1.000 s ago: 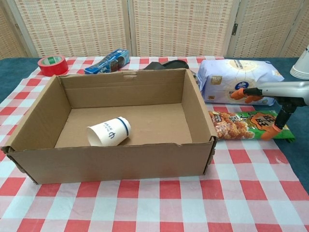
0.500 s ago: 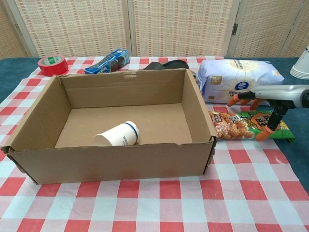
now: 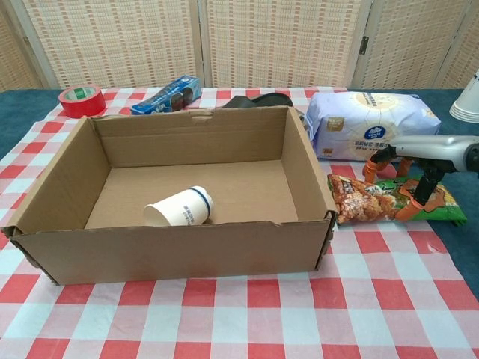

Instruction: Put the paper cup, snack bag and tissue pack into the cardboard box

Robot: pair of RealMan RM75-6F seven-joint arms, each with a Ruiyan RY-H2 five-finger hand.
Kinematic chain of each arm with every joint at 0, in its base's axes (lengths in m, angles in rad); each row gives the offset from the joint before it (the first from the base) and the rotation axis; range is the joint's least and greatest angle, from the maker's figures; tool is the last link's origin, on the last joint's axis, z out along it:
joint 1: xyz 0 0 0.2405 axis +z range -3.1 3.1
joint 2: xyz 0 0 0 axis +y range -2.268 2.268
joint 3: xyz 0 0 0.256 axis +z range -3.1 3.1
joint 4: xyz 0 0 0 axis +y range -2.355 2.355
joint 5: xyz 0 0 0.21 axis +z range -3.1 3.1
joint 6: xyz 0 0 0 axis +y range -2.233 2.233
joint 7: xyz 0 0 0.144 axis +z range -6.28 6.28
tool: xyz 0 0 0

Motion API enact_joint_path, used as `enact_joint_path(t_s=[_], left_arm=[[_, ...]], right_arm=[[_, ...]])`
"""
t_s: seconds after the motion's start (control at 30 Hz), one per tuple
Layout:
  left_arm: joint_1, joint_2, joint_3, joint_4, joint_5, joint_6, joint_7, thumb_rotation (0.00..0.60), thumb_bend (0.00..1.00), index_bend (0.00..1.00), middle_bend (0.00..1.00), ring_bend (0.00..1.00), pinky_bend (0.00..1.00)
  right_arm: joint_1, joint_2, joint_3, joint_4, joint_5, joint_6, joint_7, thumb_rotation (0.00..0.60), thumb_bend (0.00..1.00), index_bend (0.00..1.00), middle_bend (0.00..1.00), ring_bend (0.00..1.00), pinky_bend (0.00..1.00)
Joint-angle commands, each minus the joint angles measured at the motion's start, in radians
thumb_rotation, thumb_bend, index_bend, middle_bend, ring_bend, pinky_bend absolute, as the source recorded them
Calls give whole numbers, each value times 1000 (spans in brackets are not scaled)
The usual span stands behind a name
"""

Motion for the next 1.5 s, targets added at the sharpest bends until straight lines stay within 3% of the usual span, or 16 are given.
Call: enact_joint_path(t_s=[0.03, 0.3, 0.53, 0.83, 1.13, 1.3, 1.5], left_arm=[[0, -1, 1, 0, 1, 0, 4, 600, 221, 0, 0, 0, 0], [3, -1, -1, 1, -4, 2, 3, 600, 219, 0, 0, 0, 0], [1, 1, -1, 3, -5, -2, -4, 600, 219, 0, 0, 0, 0], [5, 4, 0, -1, 3, 10, -11, 600, 220, 0, 0, 0, 0], [6, 5, 2, -3, 9, 12, -11, 600, 220, 0, 0, 0, 0], [6, 5, 4, -5, 11, 14, -8, 600, 220, 0, 0, 0, 0], [7, 4, 6, -8, 17, 18, 0, 600, 220, 0, 0, 0, 0]], right_arm=[[-3, -8, 1, 9, 3, 10, -11, 600, 24, 499, 253, 259, 445], [-27, -39, 5, 44, -35, 100, -19, 600, 185, 750, 439, 528, 760], [-45, -16, 15, 15, -65, 172, -9, 600, 298, 889, 550, 673, 907], [-48, 108, 67, -156, -68, 250, -64, 600, 327, 910, 572, 698, 932], [4, 270, 203, -448, -3, 317, -240, 600, 327, 917, 578, 705, 935], [65, 252, 273, -538, 57, 319, -286, 600, 327, 917, 578, 706, 935], [181, 136, 326, -528, 157, 276, -332, 600, 327, 917, 578, 705, 934]])
